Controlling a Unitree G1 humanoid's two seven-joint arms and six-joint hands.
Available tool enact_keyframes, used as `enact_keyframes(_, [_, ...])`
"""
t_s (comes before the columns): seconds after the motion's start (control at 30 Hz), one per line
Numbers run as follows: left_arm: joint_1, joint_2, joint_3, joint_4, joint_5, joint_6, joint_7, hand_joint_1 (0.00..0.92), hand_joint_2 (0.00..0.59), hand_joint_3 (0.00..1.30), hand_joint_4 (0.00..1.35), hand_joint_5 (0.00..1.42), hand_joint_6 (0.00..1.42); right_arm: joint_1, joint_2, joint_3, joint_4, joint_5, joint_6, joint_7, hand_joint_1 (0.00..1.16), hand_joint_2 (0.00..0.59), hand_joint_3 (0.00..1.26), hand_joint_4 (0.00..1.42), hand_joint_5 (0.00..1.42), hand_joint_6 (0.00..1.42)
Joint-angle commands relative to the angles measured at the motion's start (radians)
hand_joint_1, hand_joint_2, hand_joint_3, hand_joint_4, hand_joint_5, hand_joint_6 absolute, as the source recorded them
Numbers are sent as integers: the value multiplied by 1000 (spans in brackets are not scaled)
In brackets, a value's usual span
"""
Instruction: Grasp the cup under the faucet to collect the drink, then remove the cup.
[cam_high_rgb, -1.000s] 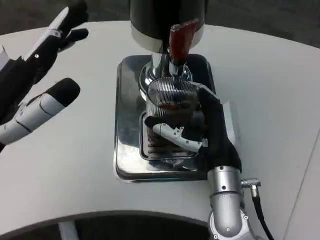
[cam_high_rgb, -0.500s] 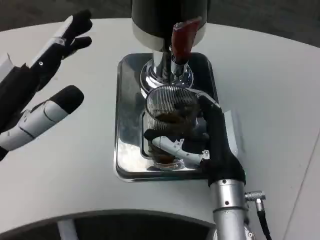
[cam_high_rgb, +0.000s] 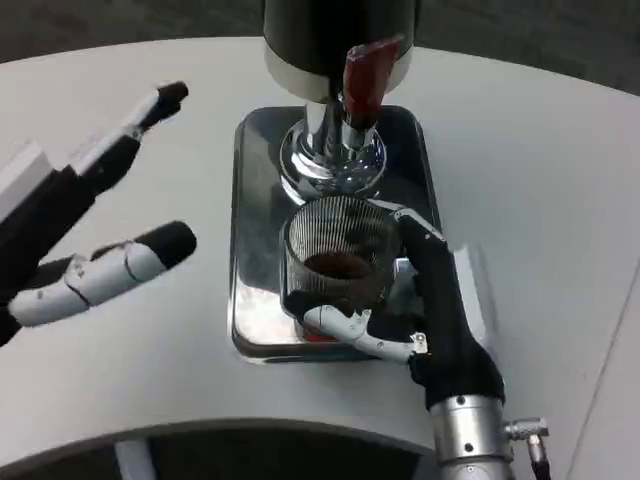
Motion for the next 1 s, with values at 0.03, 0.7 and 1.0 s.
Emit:
enact_keyframes(0.03, [76, 36, -2, -59, 109, 14, 3, 0, 134, 0, 0, 0, 0, 38, 1, 9, -103, -6, 0, 18, 1094, 137, 682, 868, 960, 1300])
enact_keyframes(0.7, [395, -85, 8, -342, 455, 60, 97, 0, 102, 0, 0, 0, 0, 177, -45, 14, -469, 53, 85, 262, 1134, 150, 676, 878, 951, 1304])
enact_keyframes(1.0, [426, -141, -15, -421, 532, 79, 116, 0, 93, 0, 0, 0, 0, 254, -79, 5, -693, 89, 156, 391, 1144, 150, 675, 878, 939, 1305])
